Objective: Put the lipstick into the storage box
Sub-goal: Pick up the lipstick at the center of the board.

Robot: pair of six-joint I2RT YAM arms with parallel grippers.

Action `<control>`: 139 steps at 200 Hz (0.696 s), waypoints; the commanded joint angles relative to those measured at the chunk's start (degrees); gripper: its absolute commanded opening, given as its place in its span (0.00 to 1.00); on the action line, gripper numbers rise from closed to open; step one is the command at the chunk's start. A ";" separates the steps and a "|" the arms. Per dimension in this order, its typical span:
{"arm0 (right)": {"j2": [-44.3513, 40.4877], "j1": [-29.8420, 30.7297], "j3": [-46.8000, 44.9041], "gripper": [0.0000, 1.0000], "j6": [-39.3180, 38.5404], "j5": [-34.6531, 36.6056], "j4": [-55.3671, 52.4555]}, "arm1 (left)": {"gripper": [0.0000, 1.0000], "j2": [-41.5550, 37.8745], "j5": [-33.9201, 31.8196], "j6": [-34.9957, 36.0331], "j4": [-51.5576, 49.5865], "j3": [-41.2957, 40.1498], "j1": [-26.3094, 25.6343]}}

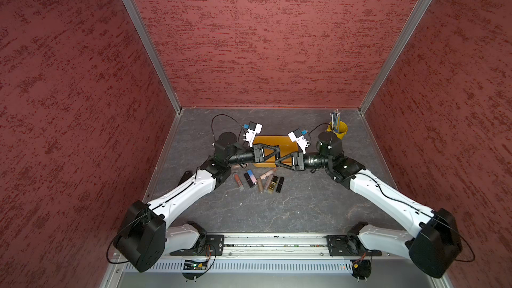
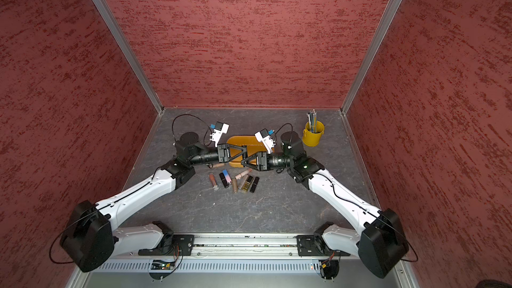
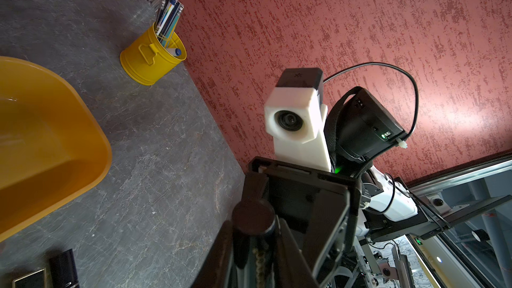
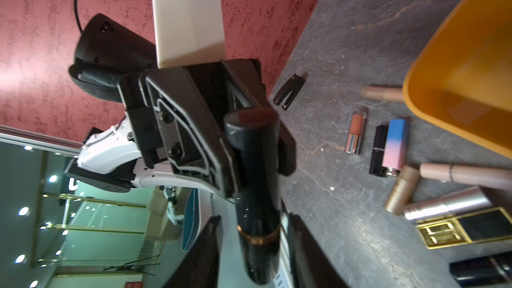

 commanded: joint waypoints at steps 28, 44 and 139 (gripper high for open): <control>-2.55 -0.31 2.09 0.79 -4.26 3.73 -5.81 | 0.11 -1.08 -4.21 7.49 -13.34 4.40 1.67; -3.69 -0.41 2.88 0.80 -6.04 7.54 -9.17 | 0.11 -0.87 -7.76 11.95 -22.16 7.77 2.06; 0.85 -0.30 7.32 0.81 -14.37 41.13 -36.67 | 0.11 19.29 -26.14 25.59 -50.30 30.06 5.39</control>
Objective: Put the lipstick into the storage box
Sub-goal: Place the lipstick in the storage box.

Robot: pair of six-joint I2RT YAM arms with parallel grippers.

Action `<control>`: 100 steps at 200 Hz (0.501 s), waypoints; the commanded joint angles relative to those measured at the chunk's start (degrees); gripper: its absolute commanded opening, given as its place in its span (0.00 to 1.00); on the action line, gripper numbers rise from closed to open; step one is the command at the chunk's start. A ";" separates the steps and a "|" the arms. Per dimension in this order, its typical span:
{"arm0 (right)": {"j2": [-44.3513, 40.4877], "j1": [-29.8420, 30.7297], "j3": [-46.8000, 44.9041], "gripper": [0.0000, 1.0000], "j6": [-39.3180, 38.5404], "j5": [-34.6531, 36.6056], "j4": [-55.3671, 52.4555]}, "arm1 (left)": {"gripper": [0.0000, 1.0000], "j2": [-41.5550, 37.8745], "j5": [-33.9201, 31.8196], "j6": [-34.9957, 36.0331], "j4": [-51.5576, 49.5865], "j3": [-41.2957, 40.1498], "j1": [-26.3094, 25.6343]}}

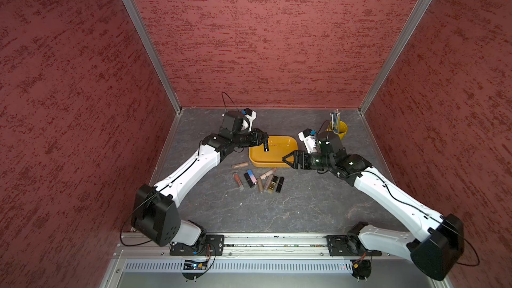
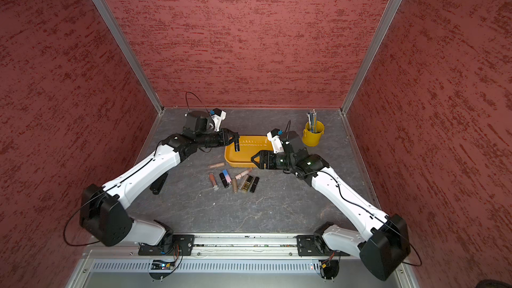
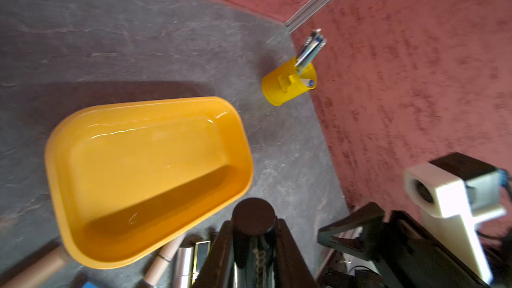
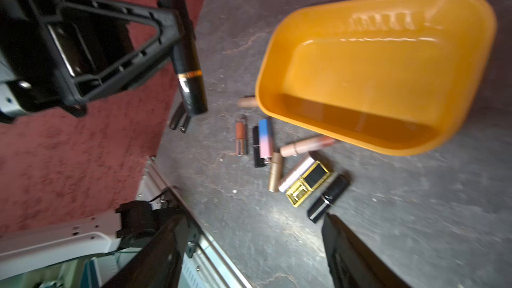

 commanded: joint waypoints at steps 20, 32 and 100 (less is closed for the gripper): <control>2.42 -0.10 0.04 0.82 -3.19 13.99 -11.45 | 0.11 9.55 -6.53 4.90 -9.04 6.61 0.88; 2.80 -0.11 -0.72 0.82 -3.19 13.85 -11.51 | 0.11 12.37 -7.17 5.34 -9.88 8.44 0.88; 4.10 -0.10 -2.54 0.82 -3.19 13.85 -11.51 | 0.10 24.48 -11.83 8.67 -14.18 17.08 0.71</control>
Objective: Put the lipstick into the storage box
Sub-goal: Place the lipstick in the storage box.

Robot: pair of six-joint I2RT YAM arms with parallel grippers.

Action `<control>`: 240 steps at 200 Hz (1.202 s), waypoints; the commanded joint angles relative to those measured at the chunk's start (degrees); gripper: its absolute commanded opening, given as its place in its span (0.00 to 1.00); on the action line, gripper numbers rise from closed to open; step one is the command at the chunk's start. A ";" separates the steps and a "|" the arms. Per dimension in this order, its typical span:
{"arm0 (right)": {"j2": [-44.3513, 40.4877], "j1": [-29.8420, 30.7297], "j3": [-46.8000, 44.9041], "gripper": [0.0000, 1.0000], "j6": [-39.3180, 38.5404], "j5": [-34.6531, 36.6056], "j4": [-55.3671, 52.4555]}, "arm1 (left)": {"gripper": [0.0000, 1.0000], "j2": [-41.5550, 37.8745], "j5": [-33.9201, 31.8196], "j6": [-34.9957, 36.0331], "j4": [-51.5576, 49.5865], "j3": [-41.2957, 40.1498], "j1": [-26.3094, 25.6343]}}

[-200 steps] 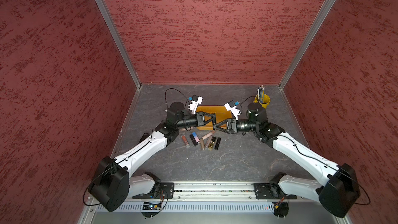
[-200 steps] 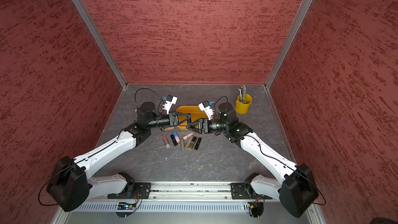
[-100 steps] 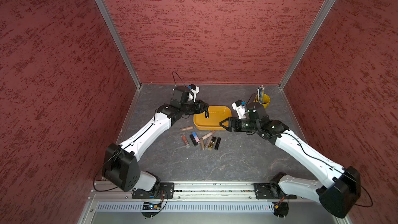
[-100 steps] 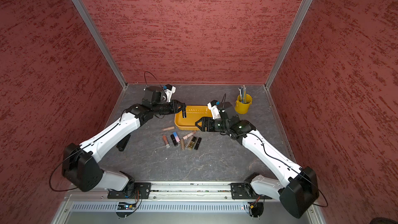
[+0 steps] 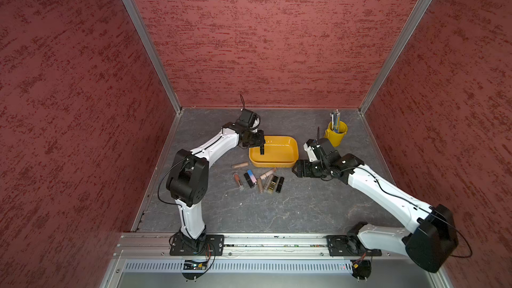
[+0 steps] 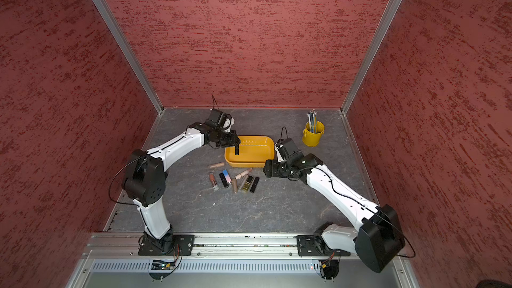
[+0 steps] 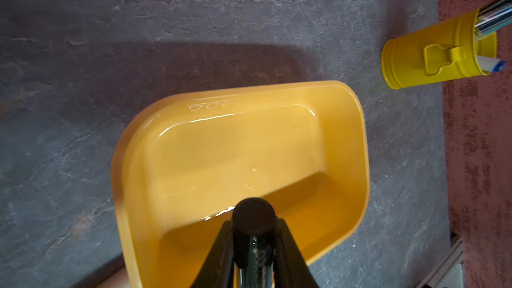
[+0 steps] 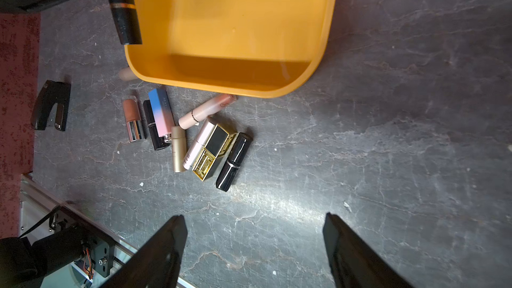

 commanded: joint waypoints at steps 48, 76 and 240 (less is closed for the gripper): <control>1.96 -0.10 -0.73 0.82 -0.83 1.85 -0.97 | 0.10 8.34 -8.18 3.71 -6.64 8.43 -0.08; 3.28 -0.10 -0.24 0.82 -0.83 1.85 -0.97 | 0.10 11.17 -9.78 3.72 -8.16 10.04 -0.30; 2.96 -0.10 -1.88 0.84 -0.35 -1.42 4.00 | 0.29 17.48 -12.35 3.51 -10.51 13.90 -1.31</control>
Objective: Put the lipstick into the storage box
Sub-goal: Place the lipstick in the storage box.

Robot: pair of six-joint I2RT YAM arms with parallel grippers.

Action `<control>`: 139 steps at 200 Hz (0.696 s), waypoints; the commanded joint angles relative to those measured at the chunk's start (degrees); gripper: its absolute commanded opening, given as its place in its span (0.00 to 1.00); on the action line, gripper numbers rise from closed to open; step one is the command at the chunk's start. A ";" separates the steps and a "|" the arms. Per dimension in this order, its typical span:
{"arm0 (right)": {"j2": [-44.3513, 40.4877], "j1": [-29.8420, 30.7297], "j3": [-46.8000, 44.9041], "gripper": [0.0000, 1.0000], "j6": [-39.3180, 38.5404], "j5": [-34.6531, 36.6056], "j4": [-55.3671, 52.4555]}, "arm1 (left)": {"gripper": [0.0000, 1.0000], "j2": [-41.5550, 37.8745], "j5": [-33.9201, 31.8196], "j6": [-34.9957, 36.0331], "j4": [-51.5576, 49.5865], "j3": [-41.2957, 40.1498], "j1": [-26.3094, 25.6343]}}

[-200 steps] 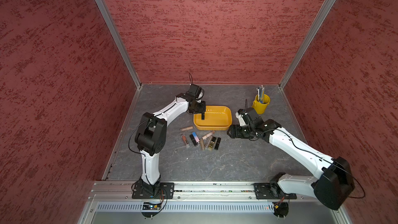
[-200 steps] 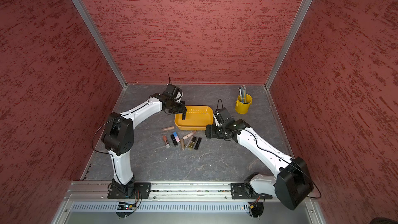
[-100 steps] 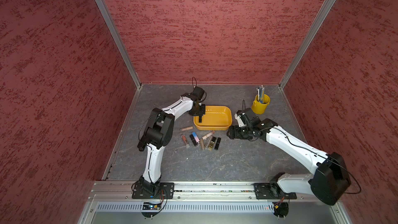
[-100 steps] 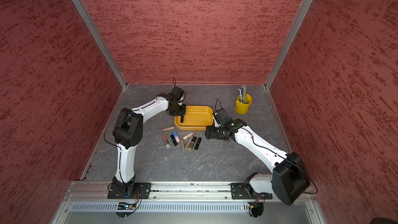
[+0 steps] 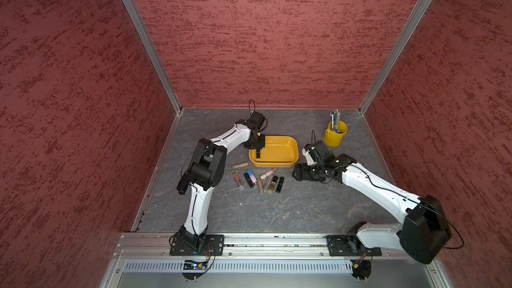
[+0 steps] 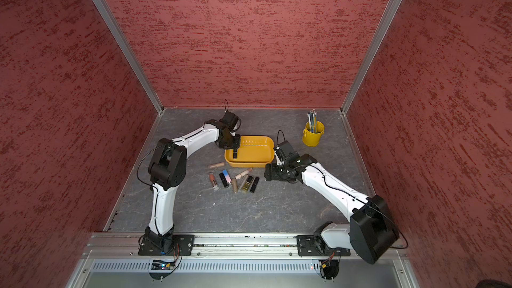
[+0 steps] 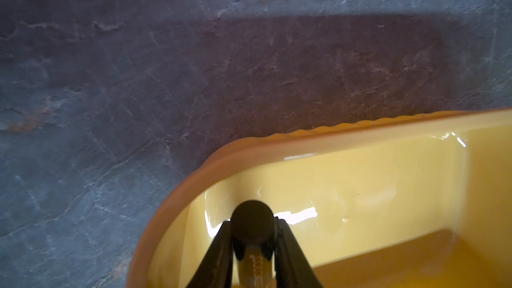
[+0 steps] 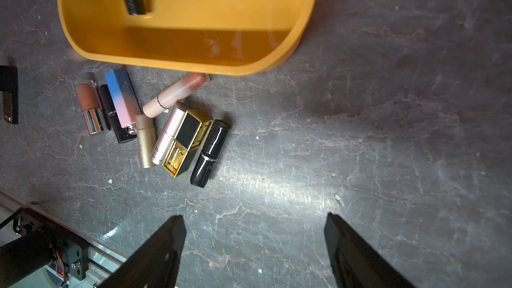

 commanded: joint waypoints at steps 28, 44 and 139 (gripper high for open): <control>-1.17 -0.11 -0.17 0.84 -0.13 -1.00 3.03 | 0.32 2.46 -0.21 0.61 -0.51 1.49 0.02; -1.28 -0.11 -0.24 0.84 -0.11 -0.98 2.99 | 0.33 2.31 -0.16 0.51 -0.42 1.56 0.02; -1.43 -0.13 -0.56 0.85 1.00 -2.36 3.93 | 0.43 -5.76 5.45 -0.65 2.25 -0.46 -0.68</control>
